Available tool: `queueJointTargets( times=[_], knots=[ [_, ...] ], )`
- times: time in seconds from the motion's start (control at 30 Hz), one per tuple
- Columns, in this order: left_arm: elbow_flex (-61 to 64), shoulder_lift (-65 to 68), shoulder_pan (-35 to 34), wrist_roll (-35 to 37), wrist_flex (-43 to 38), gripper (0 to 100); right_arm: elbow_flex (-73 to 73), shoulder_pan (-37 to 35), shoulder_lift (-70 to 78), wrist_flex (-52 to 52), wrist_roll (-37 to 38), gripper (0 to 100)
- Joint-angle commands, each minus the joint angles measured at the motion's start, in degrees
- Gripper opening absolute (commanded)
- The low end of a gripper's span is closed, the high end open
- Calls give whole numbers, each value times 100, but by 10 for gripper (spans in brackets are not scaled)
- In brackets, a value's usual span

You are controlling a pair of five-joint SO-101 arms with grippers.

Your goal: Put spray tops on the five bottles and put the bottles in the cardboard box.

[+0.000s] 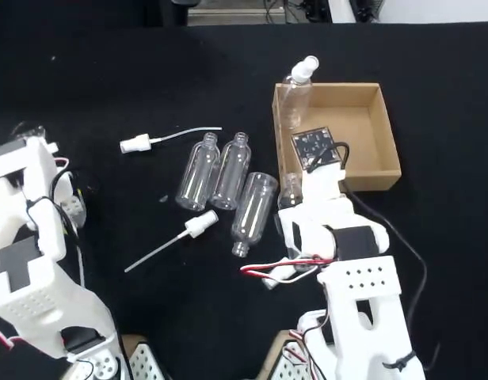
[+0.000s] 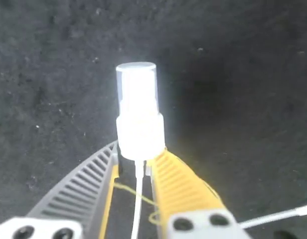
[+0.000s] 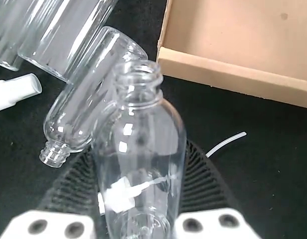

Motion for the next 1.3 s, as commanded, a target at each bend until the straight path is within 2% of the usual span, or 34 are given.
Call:
queueJointTargets(
  times=[0.0, 0.2, 0.33, 0.47, 0.7, 0.83, 0.93, 1.03, 1.27],
  knots=[
    [-1059, -334, 215, 53, 677, 43, -453, -70, -207, -132, -18, 11],
    [-2176, -334, 497, 53, 1521, 43, -1156, -114, -171, -132, -44, 11],
    [-2888, -334, 734, 79, 1987, 43, -1446, -721, -171, -237, -70, 11],
    [-3767, -343, 998, 88, 2523, 43, -1191, -1521, -171, -1064, -70, 11],
    [-4426, -1222, 1349, 88, 2497, 43, -84, -2286, -215, -2708, -70, 11],
    [-4365, -1899, 1719, 105, 2154, 43, 330, -2330, -215, -3086, -70, 11],
    [-4145, -2286, 1842, 440, 1618, 43, 488, -2321, -418, -3138, -70, 11],
    [-3873, -2602, 1965, 844, 1143, 43, 743, -2330, -1024, -3130, -97, 11],
    [-3257, -3420, 2730, 1424, 404, 43, 1604, -2321, -2747, -3156, -422, 11]
  ],
)
